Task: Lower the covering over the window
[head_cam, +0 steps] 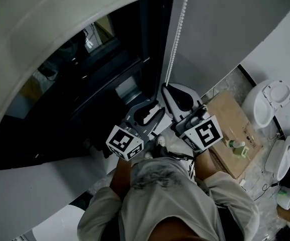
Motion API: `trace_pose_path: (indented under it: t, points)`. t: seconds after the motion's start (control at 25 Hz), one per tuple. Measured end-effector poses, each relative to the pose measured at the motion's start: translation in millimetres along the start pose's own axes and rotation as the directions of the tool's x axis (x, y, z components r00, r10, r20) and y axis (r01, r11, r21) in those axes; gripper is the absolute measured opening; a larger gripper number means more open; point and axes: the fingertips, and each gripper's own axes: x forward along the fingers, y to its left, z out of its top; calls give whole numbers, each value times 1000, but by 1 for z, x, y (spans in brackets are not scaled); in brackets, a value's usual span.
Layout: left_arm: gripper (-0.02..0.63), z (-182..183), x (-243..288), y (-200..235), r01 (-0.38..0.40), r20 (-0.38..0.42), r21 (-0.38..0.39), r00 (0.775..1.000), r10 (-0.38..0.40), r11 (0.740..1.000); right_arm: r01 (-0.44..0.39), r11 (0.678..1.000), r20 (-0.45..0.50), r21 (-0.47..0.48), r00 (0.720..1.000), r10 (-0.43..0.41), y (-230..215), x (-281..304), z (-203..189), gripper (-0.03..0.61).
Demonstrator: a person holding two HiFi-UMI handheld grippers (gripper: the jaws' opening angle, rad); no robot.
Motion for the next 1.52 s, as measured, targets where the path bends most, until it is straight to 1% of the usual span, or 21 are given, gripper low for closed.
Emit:
trace_pose_path:
  t: [0.2, 0.36, 0.56, 0.68, 0.84, 0.96, 1.12, 1.36, 1.44, 1.52]
  points:
    - [124, 39, -9, 1, -18, 74, 28, 997, 16, 999, -5, 1000, -48, 11, 999, 6, 4, -1, -18, 17]
    - [120, 70, -11, 3, -21, 125, 69, 992, 12, 997, -6, 1000, -46, 17, 999, 7, 8, -3, -20, 17]
    - [106, 103, -7, -2, 1, 184, 109, 983, -21, 994, -4, 1000, -52, 12, 999, 5, 11, -4, -20, 17]
    - [103, 116, -5, -5, 11, 206, 126, 978, -37, 992, -7, 1000, -83, 5, 997, 7, 15, -3, -27, 17]
    - [103, 121, -1, -6, 13, 200, 142, 979, -41, 990, -3, 1000, -138, 30, 990, 7, 20, -8, -49, 17]
    - [103, 120, 2, -5, 4, 194, 143, 981, -32, 990, -12, 999, -154, 39, 988, 17, 25, -8, -59, 17]
    - [104, 121, 7, -2, -1, 190, 142, 981, -26, 990, 7, 998, -225, 56, 974, 5, 28, -10, -80, 17]
    - [94, 122, 14, 1, -3, 192, 139, 981, -24, 990, -14, 997, -248, 74, 968, 32, 39, -14, -105, 17]
    - [67, 120, 15, 1, -3, 192, 140, 981, -25, 990, -7, 996, -252, 86, 967, 29, 40, -16, -111, 17]
    - [58, 117, 16, 2, -5, 188, 142, 982, -22, 990, -1, 996, -253, 91, 967, 25, 39, -17, -113, 17]
